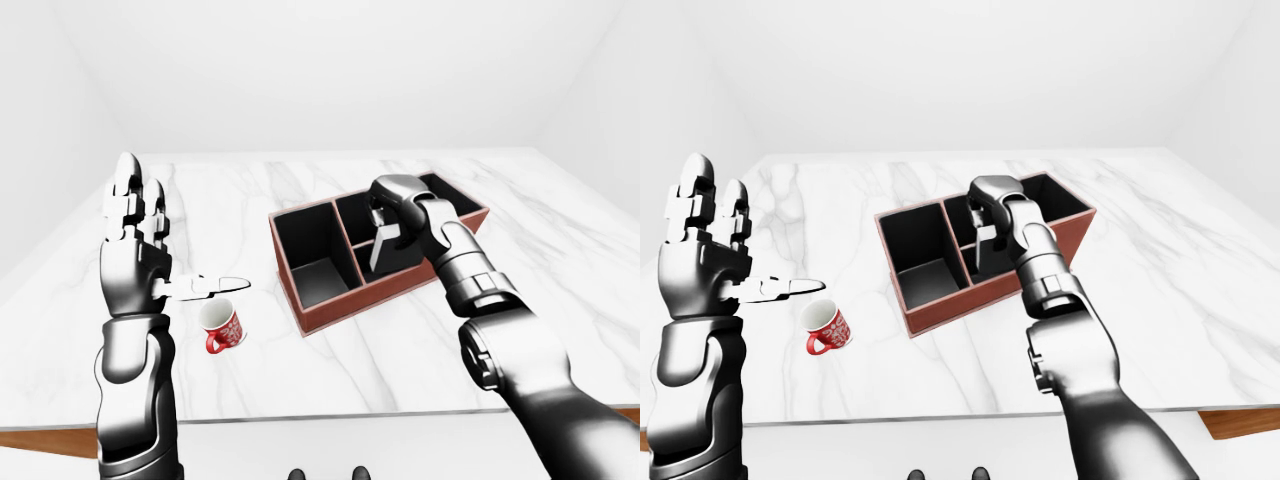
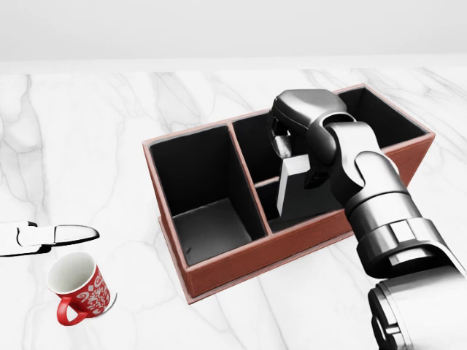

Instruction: Pick up the book and place it in the back compartment of the caddy.

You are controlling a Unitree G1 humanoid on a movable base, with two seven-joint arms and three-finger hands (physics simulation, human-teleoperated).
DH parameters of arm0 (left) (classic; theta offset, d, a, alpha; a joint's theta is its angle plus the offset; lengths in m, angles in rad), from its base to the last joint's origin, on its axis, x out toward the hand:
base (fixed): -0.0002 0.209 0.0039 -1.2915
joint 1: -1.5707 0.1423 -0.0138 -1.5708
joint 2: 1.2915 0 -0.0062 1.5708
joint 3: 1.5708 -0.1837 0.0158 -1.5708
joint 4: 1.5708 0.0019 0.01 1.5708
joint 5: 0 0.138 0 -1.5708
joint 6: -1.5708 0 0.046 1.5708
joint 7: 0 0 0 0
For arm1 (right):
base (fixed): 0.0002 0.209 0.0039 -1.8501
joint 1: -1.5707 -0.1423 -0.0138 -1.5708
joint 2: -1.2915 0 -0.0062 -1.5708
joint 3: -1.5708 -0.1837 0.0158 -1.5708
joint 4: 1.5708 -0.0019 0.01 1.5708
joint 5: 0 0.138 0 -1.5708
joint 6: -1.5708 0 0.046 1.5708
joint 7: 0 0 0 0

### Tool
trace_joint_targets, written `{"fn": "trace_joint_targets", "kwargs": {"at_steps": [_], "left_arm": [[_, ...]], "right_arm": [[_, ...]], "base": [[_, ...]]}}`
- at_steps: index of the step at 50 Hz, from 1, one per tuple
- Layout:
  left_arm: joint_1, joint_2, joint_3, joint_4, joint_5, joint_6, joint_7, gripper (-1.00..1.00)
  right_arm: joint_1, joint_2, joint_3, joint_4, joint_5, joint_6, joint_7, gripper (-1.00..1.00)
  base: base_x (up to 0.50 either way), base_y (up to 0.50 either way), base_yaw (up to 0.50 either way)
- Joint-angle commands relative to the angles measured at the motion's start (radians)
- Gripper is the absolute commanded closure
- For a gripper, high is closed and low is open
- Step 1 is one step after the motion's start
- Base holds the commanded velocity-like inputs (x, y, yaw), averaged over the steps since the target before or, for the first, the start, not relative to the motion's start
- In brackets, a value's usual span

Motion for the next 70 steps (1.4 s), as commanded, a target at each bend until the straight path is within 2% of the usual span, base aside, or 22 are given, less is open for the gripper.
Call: {"fn": "trace_joint_targets", "kwargs": {"at_steps": [1, 10, 18, 50, 70], "left_arm": [[0.002, -0.002, -0.003, 0.001, 0.003, 0.000, 0.000, -1.00], [0.002, -0.001, -0.001, -0.002, 0.002, 0.000, -0.001, -1.00], [0.003, -0.001, -0.001, -0.004, 0.002, 0.000, -0.001, -1.00], [-0.001, 0.000, 0.002, -0.006, -0.001, 0.000, 0.000, -1.00], [0.003, 0.000, 0.005, -0.019, -0.006, 0.000, -0.002, -1.00]], "right_arm": [[-0.034, -0.018, -0.007, 0.053, -0.018, 0.000, -0.055, 1.00], [-0.076, -0.020, -0.001, 0.157, -0.016, 0.000, -0.166, 1.00], [-0.081, -0.009, 0.011, 0.186, -0.026, 0.000, -0.205, 1.00], [-0.126, 0.008, 0.018, 0.267, -0.062, 0.000, -0.296, 1.00], [-0.154, 0.041, 0.023, 0.284, -0.092, 0.000, -0.314, 1.00]], "base": [[0.00, 0.00, 0.00], [0.00, 0.00, 0.00], [0.00, 0.00, 0.00], [0.00, 0.00, 0.00], [0.00, 0.00, 0.00]]}}
